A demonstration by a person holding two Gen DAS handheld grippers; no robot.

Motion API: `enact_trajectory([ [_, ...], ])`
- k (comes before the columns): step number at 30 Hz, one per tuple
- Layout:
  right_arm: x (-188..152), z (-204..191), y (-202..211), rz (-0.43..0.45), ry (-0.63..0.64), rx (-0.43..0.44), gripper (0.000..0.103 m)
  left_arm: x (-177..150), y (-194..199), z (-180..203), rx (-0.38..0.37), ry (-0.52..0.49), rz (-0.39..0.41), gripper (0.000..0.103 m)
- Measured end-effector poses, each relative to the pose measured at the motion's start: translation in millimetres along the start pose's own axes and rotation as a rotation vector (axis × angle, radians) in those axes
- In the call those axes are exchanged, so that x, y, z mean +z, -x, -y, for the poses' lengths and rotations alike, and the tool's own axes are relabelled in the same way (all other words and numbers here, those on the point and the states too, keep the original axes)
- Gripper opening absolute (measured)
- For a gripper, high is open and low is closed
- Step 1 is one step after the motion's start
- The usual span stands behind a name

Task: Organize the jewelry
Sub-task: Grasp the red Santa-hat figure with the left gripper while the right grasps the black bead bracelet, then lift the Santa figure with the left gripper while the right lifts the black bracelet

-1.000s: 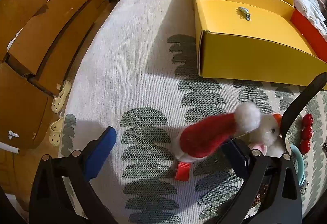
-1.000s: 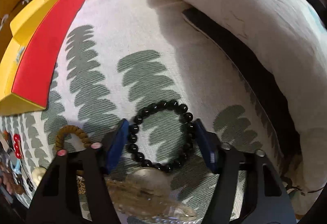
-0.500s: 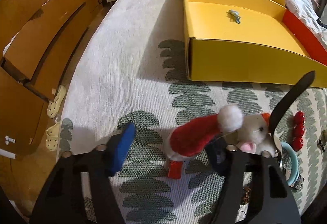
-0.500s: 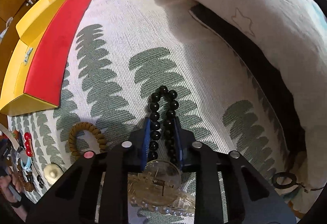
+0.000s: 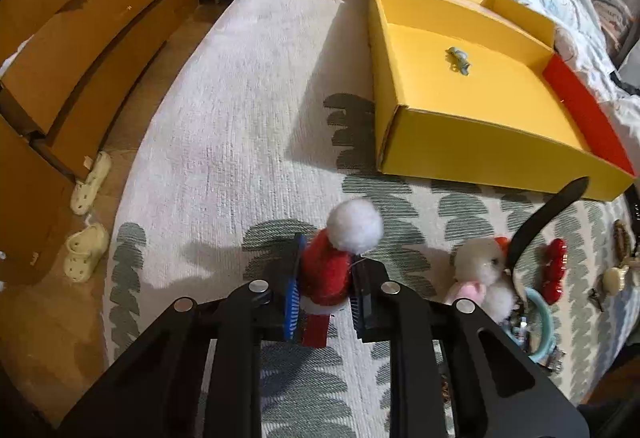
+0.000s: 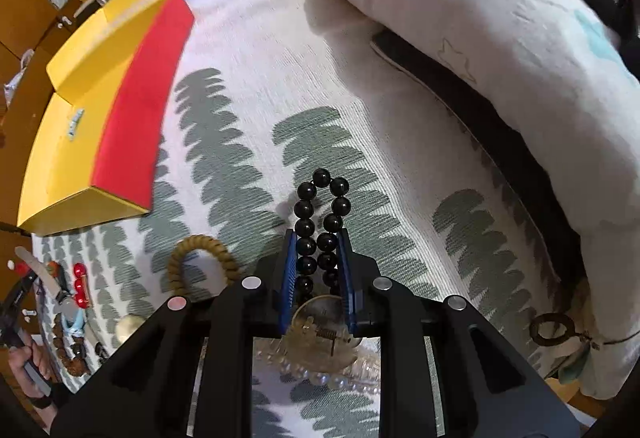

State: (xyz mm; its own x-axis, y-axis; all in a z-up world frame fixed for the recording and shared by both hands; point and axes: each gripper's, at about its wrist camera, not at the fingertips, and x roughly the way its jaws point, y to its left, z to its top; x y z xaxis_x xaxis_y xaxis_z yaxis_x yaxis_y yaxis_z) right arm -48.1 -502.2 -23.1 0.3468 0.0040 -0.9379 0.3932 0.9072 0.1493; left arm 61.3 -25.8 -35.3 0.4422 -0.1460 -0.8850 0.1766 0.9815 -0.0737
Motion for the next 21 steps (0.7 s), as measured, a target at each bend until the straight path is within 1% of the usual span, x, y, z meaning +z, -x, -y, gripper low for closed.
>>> enact_trajectory([
  [4,0,-5,16,0.034,-0.002,0.035,0.019,1,10,0,-0.016,0.012,0.028,0.020],
  [6,3,-10,21,0.057,0.001,0.051,0.008,2,14,0,-0.020,0.017,0.041,0.020],
  [7,2,-10,27,0.068,0.002,0.066,0.001,2,16,0,-0.021,0.017,0.044,0.020],
  [9,9,-16,28,0.082,-0.002,0.071,0.001,3,18,0,-0.025,0.020,0.051,0.020],
  [11,7,-14,28,0.078,-0.005,0.077,0.001,3,17,0,-0.026,0.022,0.051,0.020],
  [13,8,-17,22,0.060,0.005,0.044,0.001,3,16,0,-0.027,0.025,0.050,0.020],
  [16,12,-20,14,0.043,0.023,0.037,0.001,3,16,-1,-0.026,0.025,0.051,0.020],
  [18,15,-19,8,0.042,0.027,0.008,0.005,2,16,-1,-0.025,0.025,0.051,0.020],
  [19,18,-17,3,0.037,0.029,-0.001,0.012,2,16,-1,-0.026,0.025,0.050,0.020],
  [21,18,-12,-3,0.023,0.018,-0.017,0.013,2,15,-1,-0.024,0.022,0.047,0.020],
])
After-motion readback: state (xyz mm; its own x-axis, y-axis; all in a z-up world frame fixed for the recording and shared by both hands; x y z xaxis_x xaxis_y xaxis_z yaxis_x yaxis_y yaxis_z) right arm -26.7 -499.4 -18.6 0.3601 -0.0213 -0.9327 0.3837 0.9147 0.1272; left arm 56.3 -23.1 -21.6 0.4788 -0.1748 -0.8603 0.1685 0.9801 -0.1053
